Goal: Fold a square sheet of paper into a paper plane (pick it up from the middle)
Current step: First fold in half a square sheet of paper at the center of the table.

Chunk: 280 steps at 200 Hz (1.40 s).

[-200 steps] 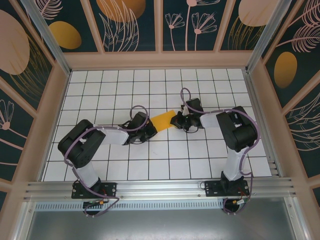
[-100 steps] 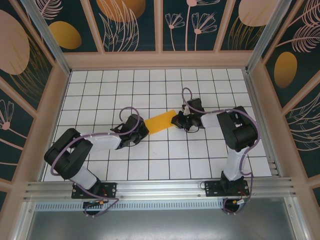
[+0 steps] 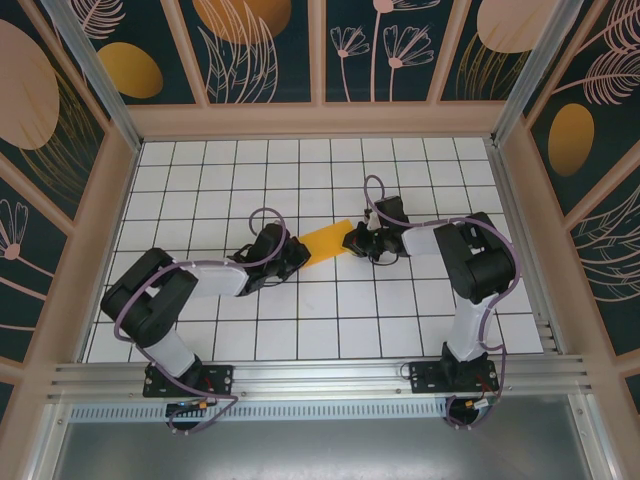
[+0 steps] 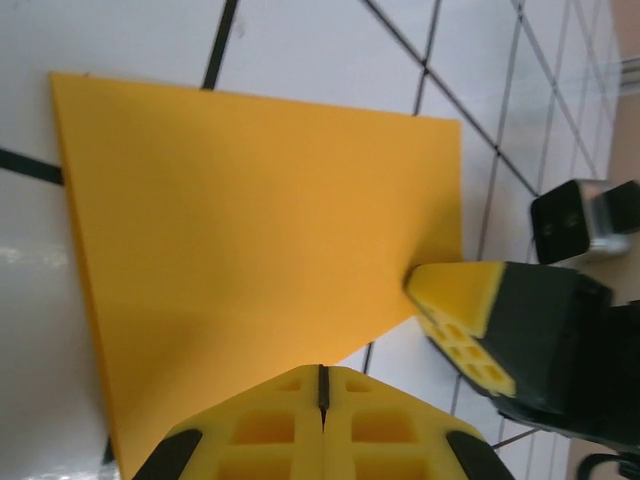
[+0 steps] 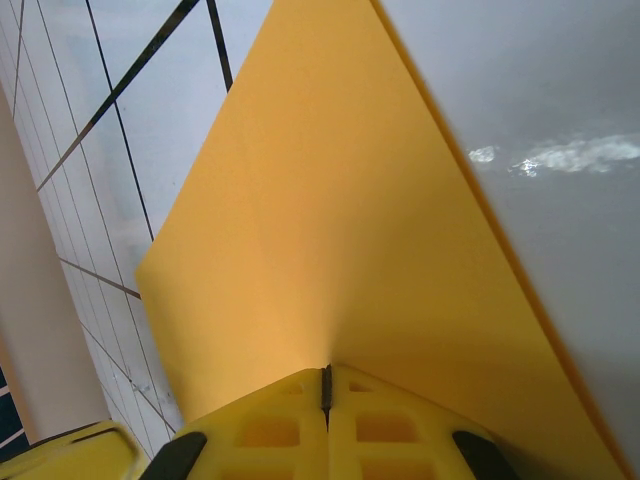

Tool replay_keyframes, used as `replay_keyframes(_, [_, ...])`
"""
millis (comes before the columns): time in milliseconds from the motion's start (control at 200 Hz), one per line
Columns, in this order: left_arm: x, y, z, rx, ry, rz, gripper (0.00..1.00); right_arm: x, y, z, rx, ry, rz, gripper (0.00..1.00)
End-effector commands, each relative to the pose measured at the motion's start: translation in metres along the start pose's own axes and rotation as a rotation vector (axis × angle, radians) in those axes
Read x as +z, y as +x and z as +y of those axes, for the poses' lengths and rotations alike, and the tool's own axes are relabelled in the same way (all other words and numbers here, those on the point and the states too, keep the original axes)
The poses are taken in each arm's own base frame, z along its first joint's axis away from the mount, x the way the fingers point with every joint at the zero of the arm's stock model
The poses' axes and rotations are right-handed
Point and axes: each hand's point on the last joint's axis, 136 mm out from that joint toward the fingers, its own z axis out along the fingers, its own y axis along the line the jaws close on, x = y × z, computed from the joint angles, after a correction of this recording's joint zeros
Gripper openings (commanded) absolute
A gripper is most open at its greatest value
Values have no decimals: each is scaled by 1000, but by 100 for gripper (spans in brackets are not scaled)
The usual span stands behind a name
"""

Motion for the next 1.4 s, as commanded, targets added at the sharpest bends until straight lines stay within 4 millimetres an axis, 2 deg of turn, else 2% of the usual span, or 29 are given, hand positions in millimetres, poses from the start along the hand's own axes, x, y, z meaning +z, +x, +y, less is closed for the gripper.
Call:
replay_keyframes(0, [6,3,1,-7,-20,23,0,1,8,-65,112,197,-12,0])
replay_keyframes(215, [5,4,42,-46,-162,-9,0,1,8,-66,113,201,-12,0])
replay_keyframes(415, [2,12,59,-65,-205,8,0,0,8,-66,112,203,-11,0])
replay_keyframes(495, [-3,6,61,-47,-232,-17,0,0,7,-66,111,204,-15,0])
replay_keyframes(575, [-9,-6,55,-9,-228,-46,0,-1,8,-66,111,206,-15,0])
replay_keyframes(661, [-15,-18,31,43,-151,-61,0,-1,7,-64,107,199,-17,0])
replay_keyframes(786, [-18,-19,-16,111,21,-34,0,-1,6,-56,95,166,-10,0])
replay_keyframes(851, [-17,-16,-27,112,79,-16,0,-1,6,-51,88,147,-9,0])
replay_keyframes(896, [-14,-13,-28,105,91,-2,0,-1,4,-47,82,136,-9,0])
replay_keyframes(1066, [6,0,-8,76,13,76,0,-5,-1,-33,53,104,-14,0])
replay_keyframes(1156, [8,1,0,67,-28,84,0,-6,-4,-26,31,88,-18,0])
replay_keyframes(1171, [13,3,9,61,-56,94,0,-6,-4,-25,28,85,-18,0])
replay_keyframes(1206, [14,5,13,58,-72,100,0,-7,-6,-22,18,78,-21,0])
replay_keyframes(1396, [21,13,39,25,-163,129,0,-11,-13,9,-65,14,-32,0])
